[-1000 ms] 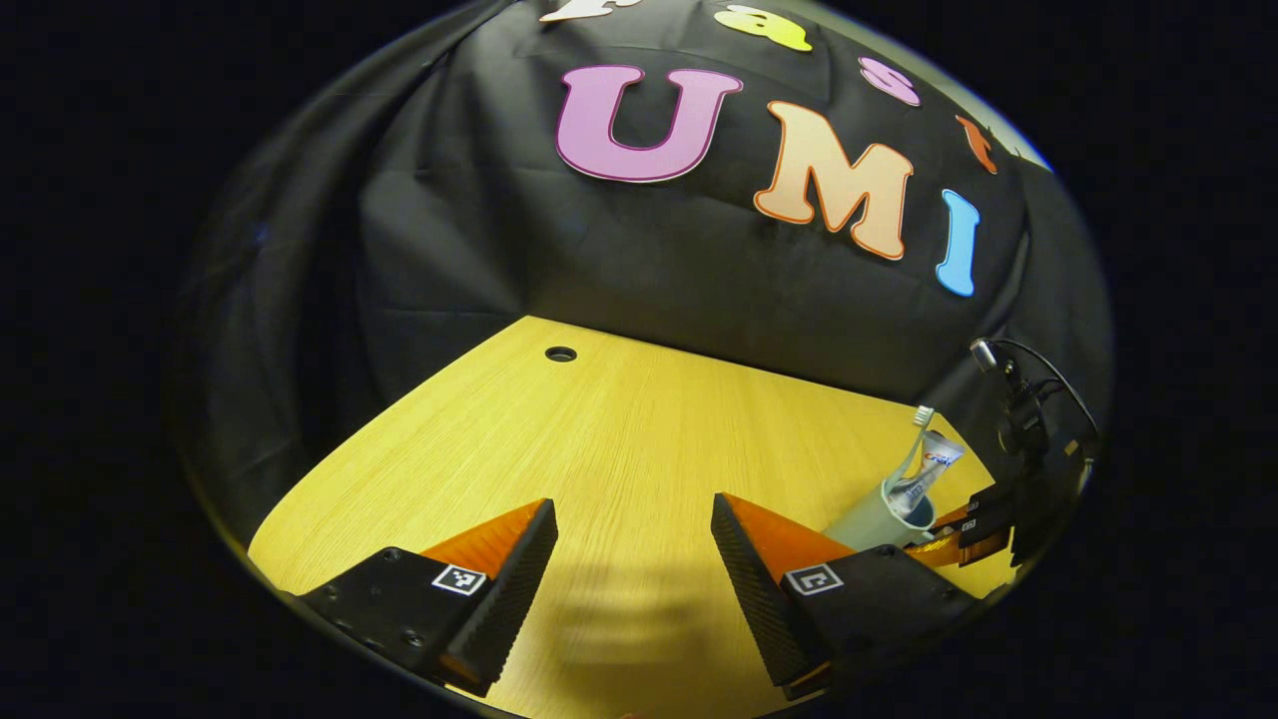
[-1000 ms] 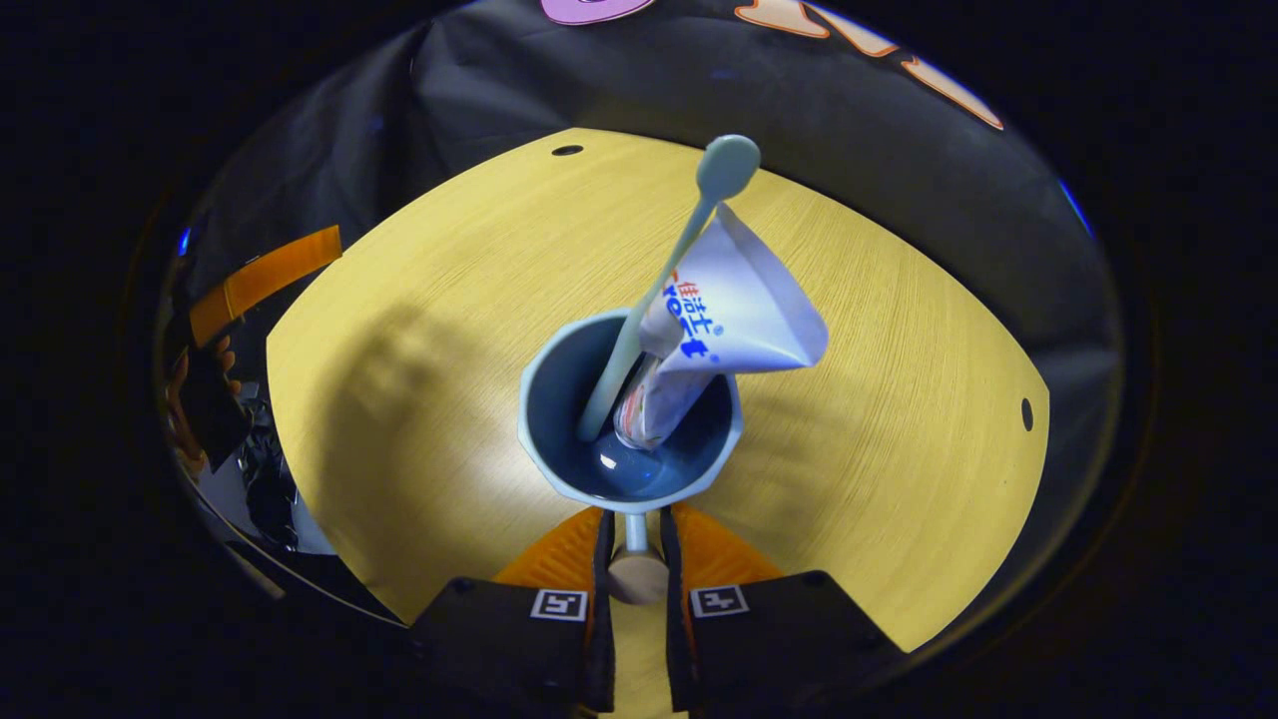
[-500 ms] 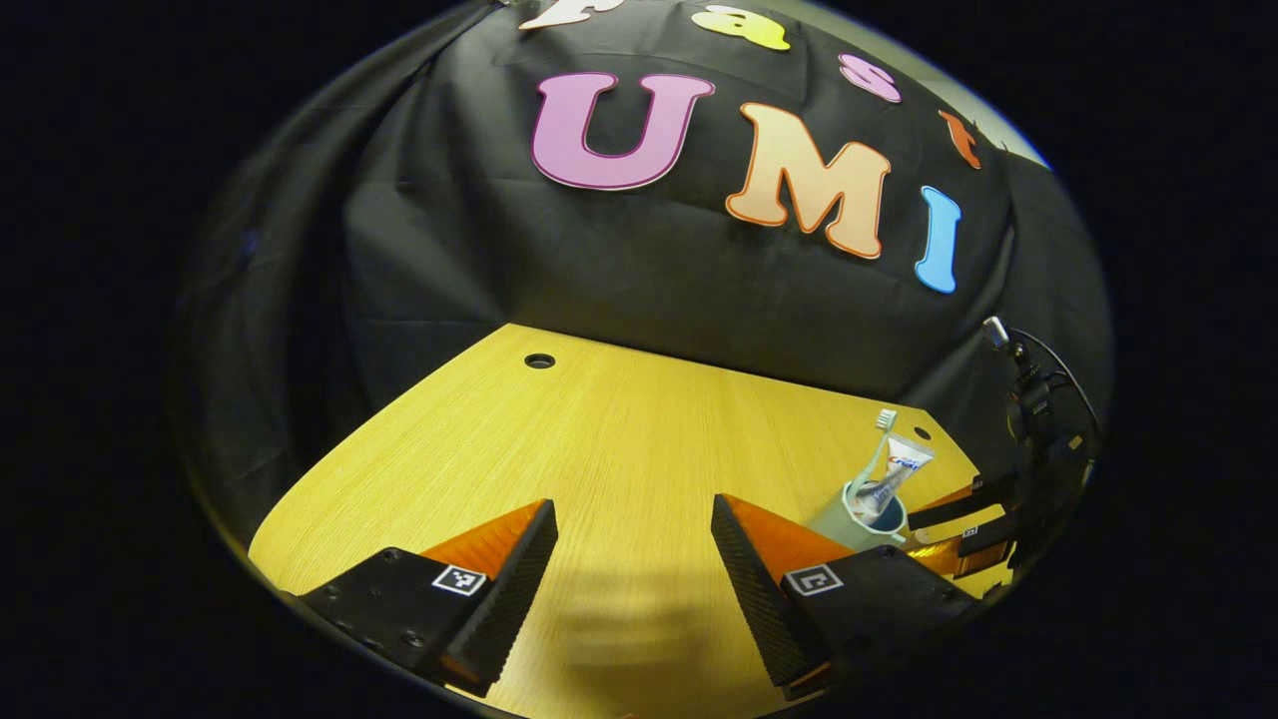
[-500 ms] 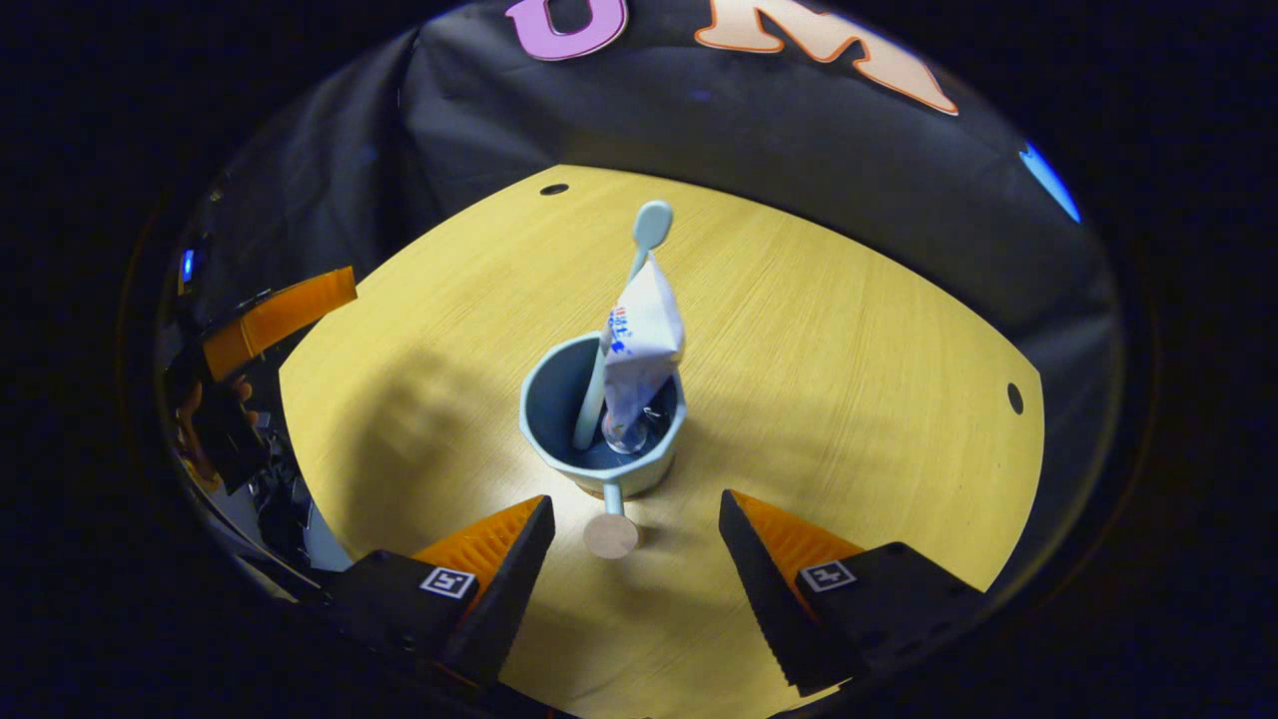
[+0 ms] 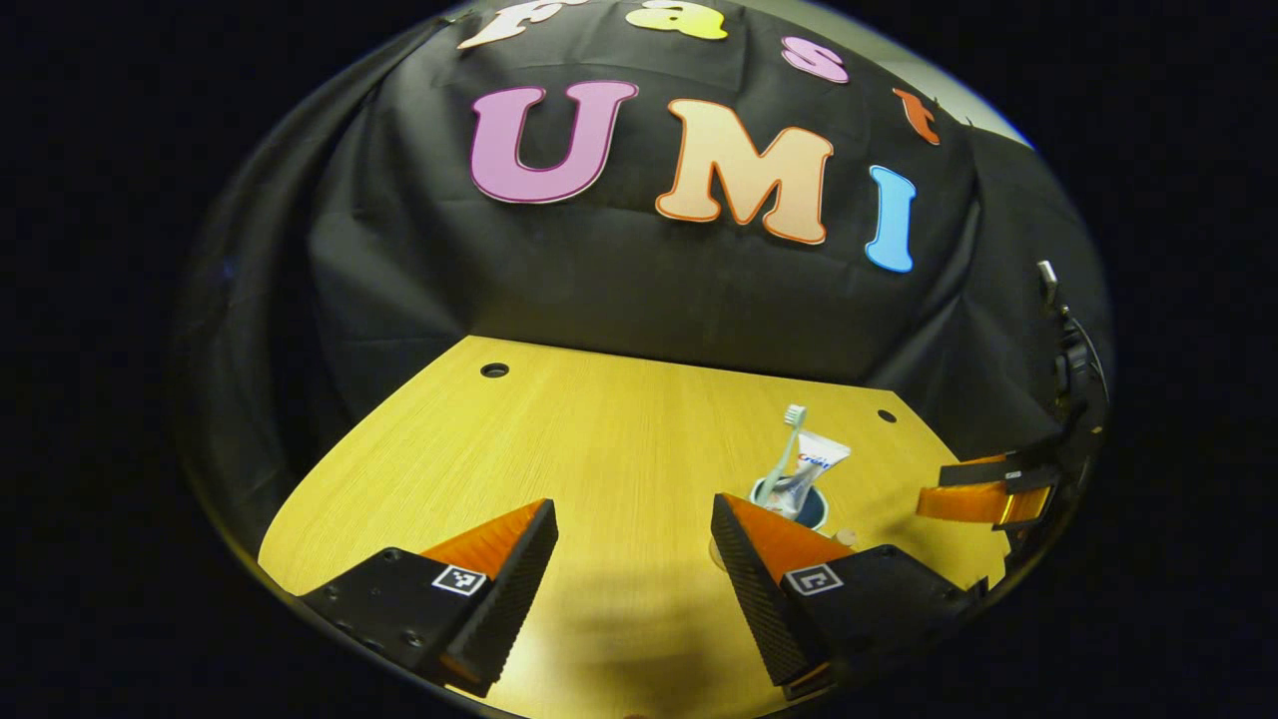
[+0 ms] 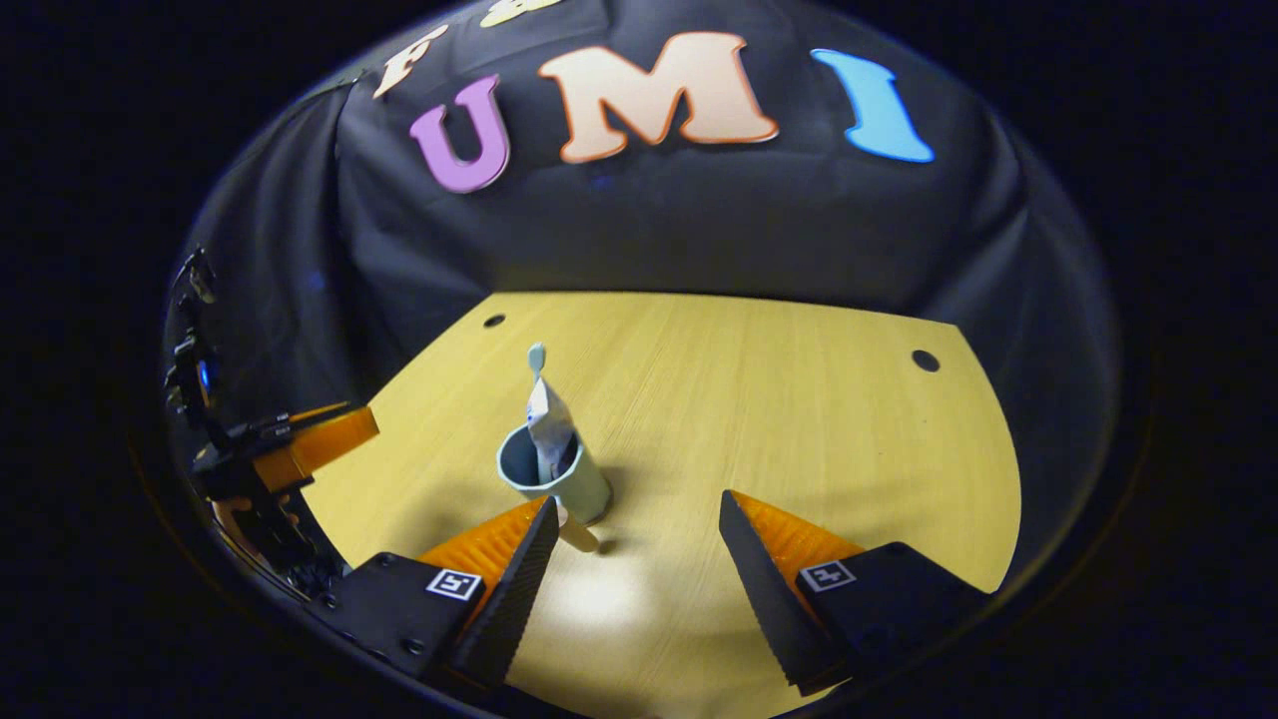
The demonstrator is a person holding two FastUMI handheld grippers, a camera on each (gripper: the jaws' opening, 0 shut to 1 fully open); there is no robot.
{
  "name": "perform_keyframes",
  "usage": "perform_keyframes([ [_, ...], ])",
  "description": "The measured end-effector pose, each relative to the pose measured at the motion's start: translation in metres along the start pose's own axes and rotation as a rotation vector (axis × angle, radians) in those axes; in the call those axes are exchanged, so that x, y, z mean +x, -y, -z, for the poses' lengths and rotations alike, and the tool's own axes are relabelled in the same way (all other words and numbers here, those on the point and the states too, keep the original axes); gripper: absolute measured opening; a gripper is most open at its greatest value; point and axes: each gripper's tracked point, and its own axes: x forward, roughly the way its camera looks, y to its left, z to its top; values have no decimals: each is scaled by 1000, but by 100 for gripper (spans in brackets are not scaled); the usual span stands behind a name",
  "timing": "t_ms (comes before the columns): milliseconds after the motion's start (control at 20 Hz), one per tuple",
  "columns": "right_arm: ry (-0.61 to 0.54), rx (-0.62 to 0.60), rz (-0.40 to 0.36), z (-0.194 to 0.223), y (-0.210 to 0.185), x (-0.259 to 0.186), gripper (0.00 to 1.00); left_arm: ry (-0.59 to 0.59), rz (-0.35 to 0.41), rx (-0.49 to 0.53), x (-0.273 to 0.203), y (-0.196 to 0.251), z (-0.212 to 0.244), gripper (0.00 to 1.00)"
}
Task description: Put the toothbrush and toothpaste on the desktop into the cup, then pick up the cup and place it on the coaster on the desktop.
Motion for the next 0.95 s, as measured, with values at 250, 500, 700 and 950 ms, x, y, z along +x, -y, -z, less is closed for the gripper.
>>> perform_keyframes([
  [250,134,104,76,-14,36,-44,98,11,48,-4,-1,46,-9,92],
  [500,254,123,118,-28,54,-83,99,5,73,30,-3,69,-10,92],
  [700,259,119,157,-26,71,-96,99,-18,79,22,-7,77,-2,92],
  [950,288,155,152,-23,80,-108,99,-11,55,22,-14,76,-2,92],
])
